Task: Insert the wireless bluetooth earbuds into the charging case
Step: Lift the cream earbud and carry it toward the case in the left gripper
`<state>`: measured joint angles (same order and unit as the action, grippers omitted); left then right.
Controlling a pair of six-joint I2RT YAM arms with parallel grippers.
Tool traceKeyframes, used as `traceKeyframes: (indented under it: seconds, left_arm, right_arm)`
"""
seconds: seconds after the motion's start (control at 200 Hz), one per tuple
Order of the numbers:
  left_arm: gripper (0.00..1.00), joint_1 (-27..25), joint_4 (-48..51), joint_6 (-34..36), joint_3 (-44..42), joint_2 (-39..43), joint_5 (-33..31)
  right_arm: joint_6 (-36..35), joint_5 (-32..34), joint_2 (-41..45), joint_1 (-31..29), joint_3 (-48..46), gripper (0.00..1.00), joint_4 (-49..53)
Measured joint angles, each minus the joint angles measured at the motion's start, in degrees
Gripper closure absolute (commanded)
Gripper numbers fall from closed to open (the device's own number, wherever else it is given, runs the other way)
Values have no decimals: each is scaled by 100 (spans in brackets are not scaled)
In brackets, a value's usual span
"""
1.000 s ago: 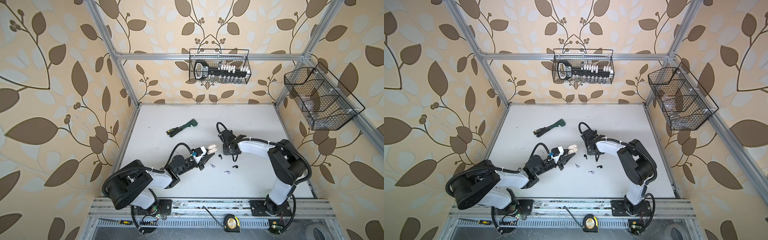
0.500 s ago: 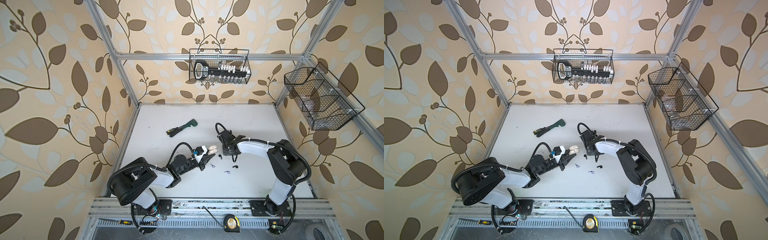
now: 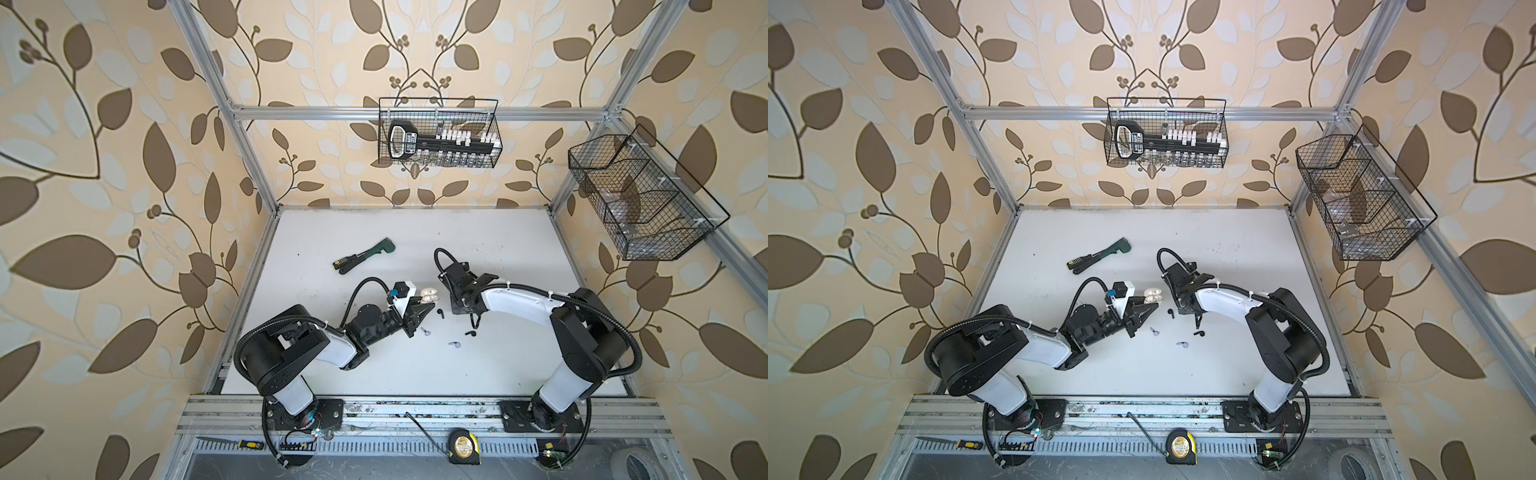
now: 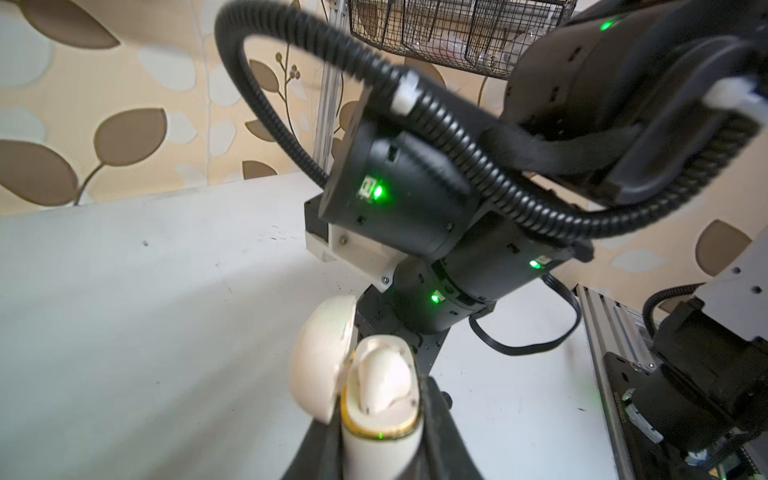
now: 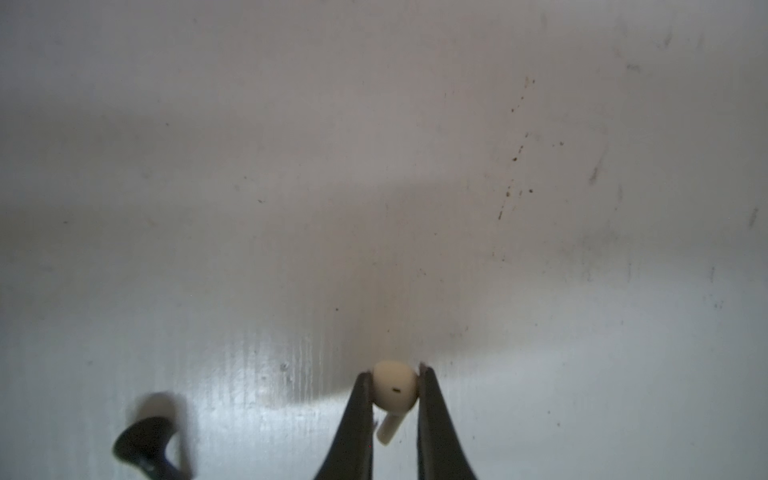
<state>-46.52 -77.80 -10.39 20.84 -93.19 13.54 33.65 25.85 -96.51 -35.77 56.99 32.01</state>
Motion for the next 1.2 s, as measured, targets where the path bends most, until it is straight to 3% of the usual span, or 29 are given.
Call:
traceKeyframes:
  seconds: [0.375,0.765,1.205]
  left_arm:
    - [100,13,0,-553,444,-562,494]
    - [100,164,-2,-984,503,-610,743]
    - [100,234,2,-1309,745,-761,1167]
  right_arm:
    - [92,343,778,-271,-133,91,52]
    - [170,911,1751,-693,-398,90,81]
    - [254,1425,2680,-1480,-417,88,-111]
